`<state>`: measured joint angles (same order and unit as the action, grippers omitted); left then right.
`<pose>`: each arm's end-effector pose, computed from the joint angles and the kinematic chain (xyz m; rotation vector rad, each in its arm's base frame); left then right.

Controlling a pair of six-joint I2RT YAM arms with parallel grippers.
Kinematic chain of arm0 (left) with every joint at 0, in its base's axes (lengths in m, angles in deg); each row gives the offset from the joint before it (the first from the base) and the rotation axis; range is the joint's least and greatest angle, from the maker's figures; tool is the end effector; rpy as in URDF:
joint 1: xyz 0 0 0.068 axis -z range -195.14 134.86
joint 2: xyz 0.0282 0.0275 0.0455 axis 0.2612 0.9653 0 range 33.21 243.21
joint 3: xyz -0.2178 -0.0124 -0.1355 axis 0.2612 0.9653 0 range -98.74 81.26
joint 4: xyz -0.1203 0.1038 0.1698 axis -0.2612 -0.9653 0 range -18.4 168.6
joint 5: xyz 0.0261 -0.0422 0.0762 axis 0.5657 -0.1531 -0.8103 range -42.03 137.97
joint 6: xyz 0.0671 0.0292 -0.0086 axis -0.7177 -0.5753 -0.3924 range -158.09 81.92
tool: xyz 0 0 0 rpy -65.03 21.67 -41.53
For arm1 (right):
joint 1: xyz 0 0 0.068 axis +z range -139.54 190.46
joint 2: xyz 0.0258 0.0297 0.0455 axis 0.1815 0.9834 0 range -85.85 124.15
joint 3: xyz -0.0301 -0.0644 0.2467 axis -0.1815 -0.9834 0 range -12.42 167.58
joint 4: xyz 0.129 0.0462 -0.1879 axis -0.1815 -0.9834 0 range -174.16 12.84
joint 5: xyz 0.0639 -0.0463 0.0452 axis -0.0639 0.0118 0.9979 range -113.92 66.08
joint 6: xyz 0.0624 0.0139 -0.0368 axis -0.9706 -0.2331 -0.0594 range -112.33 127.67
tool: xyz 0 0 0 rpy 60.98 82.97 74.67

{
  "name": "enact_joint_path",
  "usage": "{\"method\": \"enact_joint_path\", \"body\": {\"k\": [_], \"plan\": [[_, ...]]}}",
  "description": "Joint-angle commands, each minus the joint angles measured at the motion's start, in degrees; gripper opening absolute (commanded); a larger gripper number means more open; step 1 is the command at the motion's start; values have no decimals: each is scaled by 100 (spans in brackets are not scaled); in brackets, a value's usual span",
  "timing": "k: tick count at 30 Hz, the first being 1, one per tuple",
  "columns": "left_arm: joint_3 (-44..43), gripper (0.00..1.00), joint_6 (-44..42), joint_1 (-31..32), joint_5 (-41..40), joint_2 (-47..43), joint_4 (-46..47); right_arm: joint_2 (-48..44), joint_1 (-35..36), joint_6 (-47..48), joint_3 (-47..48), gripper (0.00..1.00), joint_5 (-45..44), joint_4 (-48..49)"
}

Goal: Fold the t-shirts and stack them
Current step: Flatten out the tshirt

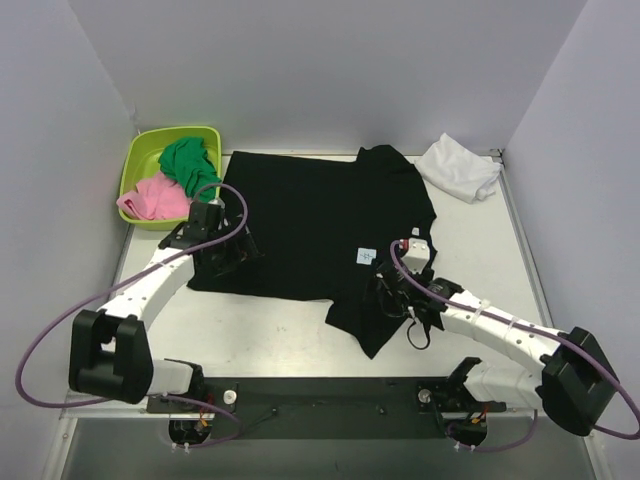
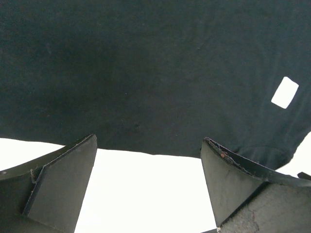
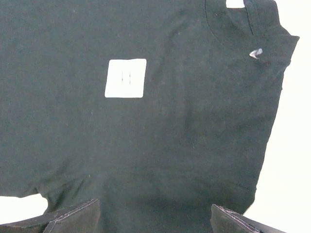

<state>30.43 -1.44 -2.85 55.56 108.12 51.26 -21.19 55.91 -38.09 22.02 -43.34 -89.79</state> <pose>0.2520 -0.0634 0.2144 -0.4768 2.4880 -0.5201 0.1731 0.1467 0.1913 0.1778 2.2997 0.4418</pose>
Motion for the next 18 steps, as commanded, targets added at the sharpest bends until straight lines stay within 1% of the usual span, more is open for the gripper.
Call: {"method": "enact_joint_path", "body": {"k": [1, 9, 16, 18], "plan": [[-489, 97, -289, 27, -197, 549, 70, 222, -449, 312, 89, 100, 429, 690], [-1051, 96, -298, 45, -504, 1358, 193, 941, -801, 348, 467, 100, 1001, 1130], [-1193, 96, -289, 71, -593, 1956, 509, 1320, -1099, 295, 170, 100, 1335, 1622], [-1175, 96, -263, 124, -636, 2036, 527, 1373, -1293, 322, 73, 100, 1484, 1754]]}}
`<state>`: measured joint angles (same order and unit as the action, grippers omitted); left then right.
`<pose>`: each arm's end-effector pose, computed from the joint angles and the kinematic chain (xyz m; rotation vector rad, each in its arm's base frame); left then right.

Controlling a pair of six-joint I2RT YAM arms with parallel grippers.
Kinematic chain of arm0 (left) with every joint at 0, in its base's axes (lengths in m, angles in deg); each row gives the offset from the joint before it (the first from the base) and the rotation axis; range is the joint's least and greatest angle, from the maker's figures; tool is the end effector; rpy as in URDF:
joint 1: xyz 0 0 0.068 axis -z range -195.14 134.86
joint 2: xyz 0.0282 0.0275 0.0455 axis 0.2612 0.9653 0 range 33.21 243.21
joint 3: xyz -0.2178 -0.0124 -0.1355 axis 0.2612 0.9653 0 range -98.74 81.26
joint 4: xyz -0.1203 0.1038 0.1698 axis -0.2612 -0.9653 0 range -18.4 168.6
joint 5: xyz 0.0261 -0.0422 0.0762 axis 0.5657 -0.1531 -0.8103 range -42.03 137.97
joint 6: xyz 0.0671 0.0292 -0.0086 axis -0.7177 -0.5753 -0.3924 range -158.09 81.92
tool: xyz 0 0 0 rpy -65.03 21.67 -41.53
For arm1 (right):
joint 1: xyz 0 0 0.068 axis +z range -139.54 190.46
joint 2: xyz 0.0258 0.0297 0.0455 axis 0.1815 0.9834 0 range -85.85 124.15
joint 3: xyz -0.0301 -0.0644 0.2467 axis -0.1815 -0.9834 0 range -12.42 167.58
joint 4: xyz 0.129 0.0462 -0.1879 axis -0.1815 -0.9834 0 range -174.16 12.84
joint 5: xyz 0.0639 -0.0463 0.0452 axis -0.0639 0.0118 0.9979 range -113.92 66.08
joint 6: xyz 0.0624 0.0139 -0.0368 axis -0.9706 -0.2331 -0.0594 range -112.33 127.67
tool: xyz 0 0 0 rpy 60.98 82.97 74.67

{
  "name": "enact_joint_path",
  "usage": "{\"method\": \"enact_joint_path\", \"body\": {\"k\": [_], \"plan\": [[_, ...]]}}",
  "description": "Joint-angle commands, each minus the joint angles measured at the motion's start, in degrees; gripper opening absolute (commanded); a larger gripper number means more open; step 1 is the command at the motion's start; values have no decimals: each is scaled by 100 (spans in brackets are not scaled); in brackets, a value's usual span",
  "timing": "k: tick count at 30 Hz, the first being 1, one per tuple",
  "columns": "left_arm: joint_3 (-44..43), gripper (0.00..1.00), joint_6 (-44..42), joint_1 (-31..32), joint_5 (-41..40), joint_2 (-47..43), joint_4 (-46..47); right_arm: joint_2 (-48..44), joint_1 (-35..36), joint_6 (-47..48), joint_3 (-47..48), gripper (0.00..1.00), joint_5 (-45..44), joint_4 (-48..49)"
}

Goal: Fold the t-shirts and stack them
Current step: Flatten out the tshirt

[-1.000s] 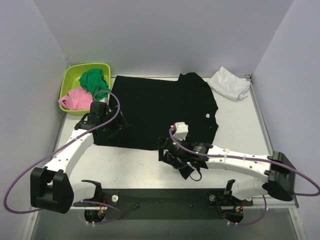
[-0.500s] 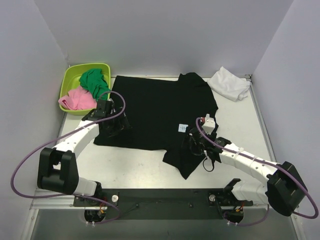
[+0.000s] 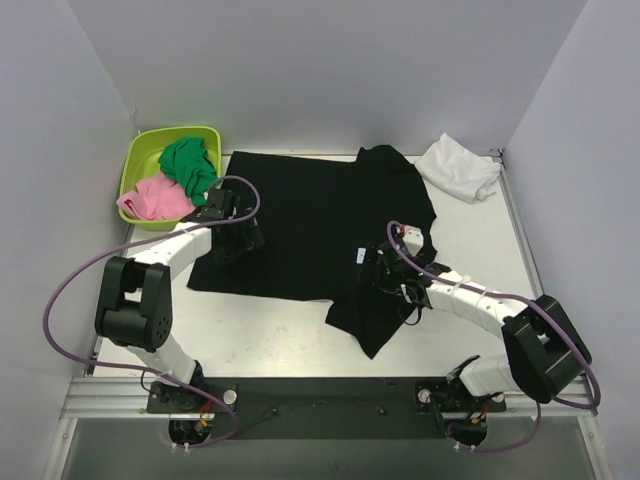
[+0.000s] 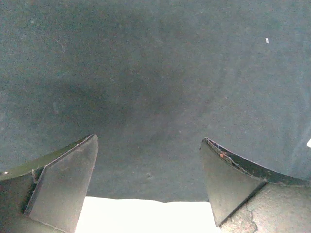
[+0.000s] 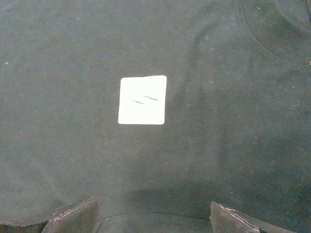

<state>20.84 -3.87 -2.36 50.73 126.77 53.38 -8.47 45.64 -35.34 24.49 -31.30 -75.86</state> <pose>0.3099 -0.0735 0.1784 -0.4717 2.5889 -0.3555 0.2271 0.1504 0.1762 0.2286 2.3034 0.5774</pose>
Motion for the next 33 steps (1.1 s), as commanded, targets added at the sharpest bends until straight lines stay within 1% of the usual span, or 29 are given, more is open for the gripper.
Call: {"method": "enact_joint_path", "body": {"k": [1, 9, 10, 15, 17, 23, 30, 33], "plan": [[-198, 95, 23, 93, -214, 224, 359, 119, -336, 64, -227, 100, 342, 397], [293, 95, 269, 260, -391, 356, 570, 312, -723, 240, -439, 100, 703, 450], [355, 95, 322, 287, -399, 330, 640, 338, -784, 249, -439, 100, 859, 415], [698, 95, 463, 357, -426, 145, 728, 470, -916, 433, -333, 100, 764, -112], [865, 95, 516, 445, -443, -4, 772, 471, -1039, 503, -272, 100, 764, -480], [1138, 95, 718, 761, -461, -540, 825, 435, -1329, 670, -193, 100, 834, -807], [1164, 95, 981, 1270, -531, -1374, 641, 646, -1461, 460, -61, 100, 808, -1193], [1208, 95, 1078, 1490, -584, -1568, 640, 673, -1610, 337, -52, 100, 808, -1334]]}}
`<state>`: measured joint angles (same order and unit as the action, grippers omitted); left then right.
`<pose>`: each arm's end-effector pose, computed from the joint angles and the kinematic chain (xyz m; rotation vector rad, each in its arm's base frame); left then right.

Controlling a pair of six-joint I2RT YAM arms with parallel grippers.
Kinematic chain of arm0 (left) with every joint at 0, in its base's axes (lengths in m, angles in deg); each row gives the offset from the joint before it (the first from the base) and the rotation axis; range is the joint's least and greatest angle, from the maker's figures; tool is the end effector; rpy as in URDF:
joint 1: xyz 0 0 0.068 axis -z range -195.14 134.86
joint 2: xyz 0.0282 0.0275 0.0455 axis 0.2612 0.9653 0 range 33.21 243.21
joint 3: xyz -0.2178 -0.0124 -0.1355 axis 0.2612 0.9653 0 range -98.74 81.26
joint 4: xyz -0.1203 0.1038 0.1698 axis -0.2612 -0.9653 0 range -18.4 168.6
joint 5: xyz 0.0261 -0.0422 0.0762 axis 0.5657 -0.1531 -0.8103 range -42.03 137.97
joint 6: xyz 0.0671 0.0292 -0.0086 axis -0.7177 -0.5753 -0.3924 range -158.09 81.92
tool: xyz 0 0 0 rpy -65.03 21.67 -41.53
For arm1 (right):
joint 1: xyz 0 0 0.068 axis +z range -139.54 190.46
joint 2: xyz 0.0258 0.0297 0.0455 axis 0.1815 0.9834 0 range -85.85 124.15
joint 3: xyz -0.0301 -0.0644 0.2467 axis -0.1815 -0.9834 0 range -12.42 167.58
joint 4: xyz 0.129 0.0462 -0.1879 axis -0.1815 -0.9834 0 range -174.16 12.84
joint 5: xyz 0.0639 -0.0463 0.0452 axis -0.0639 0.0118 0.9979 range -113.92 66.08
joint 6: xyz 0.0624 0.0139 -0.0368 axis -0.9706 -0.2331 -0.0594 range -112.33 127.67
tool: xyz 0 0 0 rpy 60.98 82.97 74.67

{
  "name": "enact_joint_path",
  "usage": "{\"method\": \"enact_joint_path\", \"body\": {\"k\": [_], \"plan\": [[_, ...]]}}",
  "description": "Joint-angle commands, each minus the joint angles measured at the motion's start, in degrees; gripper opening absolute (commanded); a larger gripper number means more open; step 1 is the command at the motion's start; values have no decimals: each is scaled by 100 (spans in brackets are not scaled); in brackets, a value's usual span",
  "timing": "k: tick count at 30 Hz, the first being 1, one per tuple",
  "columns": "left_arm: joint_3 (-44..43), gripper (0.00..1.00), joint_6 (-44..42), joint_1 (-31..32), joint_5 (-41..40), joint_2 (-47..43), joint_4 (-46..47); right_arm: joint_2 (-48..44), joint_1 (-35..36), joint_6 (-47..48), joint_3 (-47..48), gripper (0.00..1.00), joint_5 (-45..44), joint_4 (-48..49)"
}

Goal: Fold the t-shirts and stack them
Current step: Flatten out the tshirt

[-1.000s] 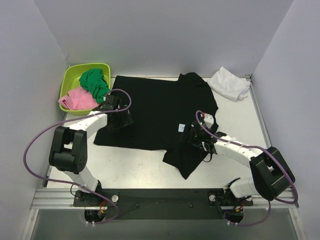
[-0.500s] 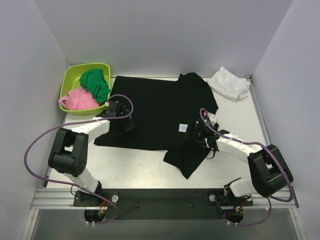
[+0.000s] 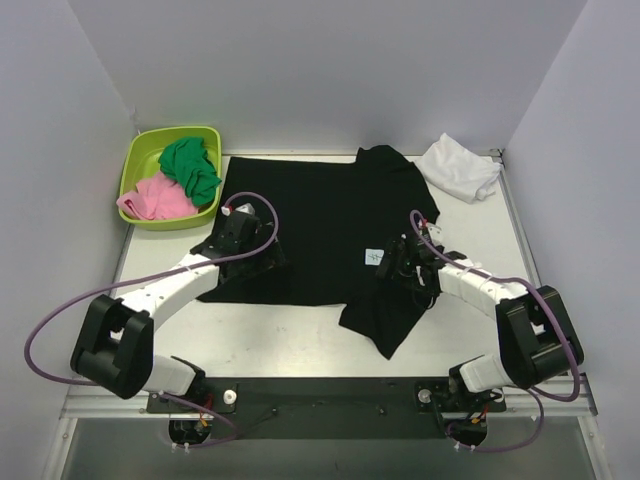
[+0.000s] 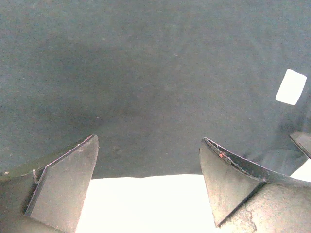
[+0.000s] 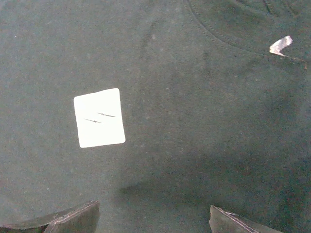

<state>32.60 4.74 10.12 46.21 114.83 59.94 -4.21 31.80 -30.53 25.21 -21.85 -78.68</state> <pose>0.2543 -0.1180 0.1861 -0.3999 2.4996 -0.4611 0.2548 0.1020 0.1559 0.3387 2.4088 0.5318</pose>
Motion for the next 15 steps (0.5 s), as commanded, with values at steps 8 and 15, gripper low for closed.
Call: {"method": "enact_joint_path", "body": {"k": [8, 15], "plan": [[226, 95, 323, 515, -290, -639, 11, 36, -596, -364, -221, 100, -328, -1342], [-20, 96, 95, 515, -360, -946, -497, -210, -737, -250, -98, 100, -339, -1553]]}}
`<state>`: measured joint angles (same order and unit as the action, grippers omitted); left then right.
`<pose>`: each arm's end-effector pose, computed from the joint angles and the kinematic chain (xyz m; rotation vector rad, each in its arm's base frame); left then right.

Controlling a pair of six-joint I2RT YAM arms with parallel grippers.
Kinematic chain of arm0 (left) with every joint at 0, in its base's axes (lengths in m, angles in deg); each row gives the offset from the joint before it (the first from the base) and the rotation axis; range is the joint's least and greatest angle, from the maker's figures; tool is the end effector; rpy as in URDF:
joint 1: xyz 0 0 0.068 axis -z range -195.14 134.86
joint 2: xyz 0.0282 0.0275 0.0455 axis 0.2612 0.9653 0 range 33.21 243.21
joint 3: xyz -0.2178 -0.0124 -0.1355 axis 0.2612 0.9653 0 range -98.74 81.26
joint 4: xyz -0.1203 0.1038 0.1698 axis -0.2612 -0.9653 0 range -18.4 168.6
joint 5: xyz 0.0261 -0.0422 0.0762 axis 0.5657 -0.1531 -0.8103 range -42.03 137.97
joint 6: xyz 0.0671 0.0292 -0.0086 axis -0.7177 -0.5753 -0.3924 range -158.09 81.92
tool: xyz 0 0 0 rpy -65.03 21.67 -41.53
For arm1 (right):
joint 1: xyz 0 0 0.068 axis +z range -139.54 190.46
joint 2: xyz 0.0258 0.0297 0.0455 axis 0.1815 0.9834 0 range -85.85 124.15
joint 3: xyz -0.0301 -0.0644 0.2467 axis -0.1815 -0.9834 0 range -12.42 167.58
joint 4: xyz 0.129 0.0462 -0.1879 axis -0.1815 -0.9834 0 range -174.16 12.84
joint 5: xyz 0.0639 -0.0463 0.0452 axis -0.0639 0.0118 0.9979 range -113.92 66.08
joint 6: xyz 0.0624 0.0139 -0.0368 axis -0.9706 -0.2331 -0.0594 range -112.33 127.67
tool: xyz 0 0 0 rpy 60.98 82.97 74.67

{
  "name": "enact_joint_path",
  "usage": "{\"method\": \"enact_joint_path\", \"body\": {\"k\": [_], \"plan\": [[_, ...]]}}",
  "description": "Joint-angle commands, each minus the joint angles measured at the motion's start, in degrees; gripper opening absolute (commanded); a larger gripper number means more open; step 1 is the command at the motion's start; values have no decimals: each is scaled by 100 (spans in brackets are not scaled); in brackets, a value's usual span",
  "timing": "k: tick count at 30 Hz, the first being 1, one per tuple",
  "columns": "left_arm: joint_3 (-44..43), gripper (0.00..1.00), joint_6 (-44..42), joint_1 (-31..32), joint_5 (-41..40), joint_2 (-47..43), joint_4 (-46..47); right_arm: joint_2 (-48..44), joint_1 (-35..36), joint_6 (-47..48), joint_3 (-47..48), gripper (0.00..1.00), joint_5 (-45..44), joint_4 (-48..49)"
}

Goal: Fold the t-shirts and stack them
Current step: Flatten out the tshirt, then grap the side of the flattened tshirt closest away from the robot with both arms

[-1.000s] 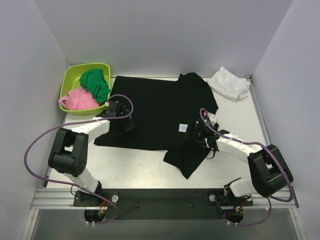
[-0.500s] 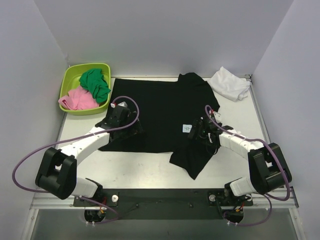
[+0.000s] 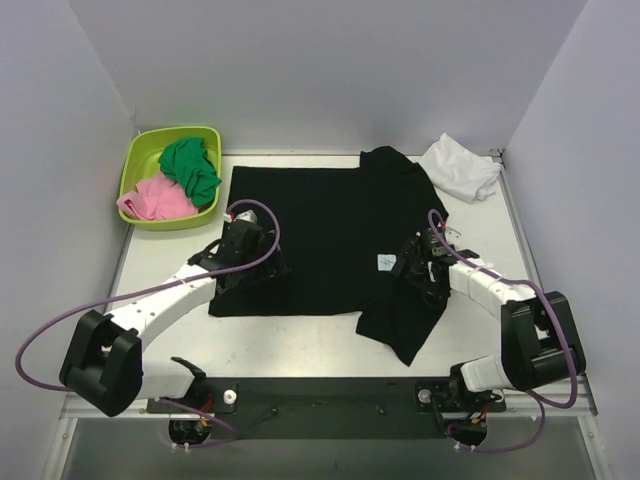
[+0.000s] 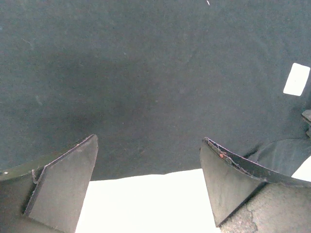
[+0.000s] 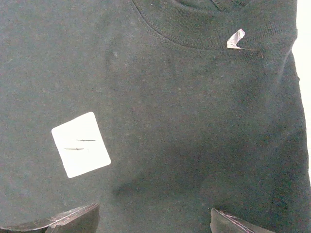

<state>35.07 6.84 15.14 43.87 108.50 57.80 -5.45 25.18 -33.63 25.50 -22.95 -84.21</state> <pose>0.2272 -0.1277 0.1977 -0.3513 2.4774 -0.4863 0.2560 0.0684 0.1539 0.5644 2.4238 0.4494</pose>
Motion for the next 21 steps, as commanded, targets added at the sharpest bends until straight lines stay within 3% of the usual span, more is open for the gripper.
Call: {"method": "enact_joint_path", "body": {"k": [1, 8, 14, 17, 21], "plan": [[-328, 98, -151, 13, -170, -330, -389, -147, -57, 148, -48, 100, -203, -1000], [-689, 98, -371, -110, -566, -594, -1347, -1664, 733, 482, 199, 100, -808, -1176], [-22, 97, -204, -566, -294, -1015, -1436, -3141, 1612, 351, 15, 100, -1344, -1518], [443, 97, 60, -848, -205, -1226, -1507, -3740, 1797, 359, -257, 100, -1057, -1545], [787, 97, 262, -1147, -469, -1771, -1654, -3962, 1999, 245, -425, 100, -1081, -1685]]}}
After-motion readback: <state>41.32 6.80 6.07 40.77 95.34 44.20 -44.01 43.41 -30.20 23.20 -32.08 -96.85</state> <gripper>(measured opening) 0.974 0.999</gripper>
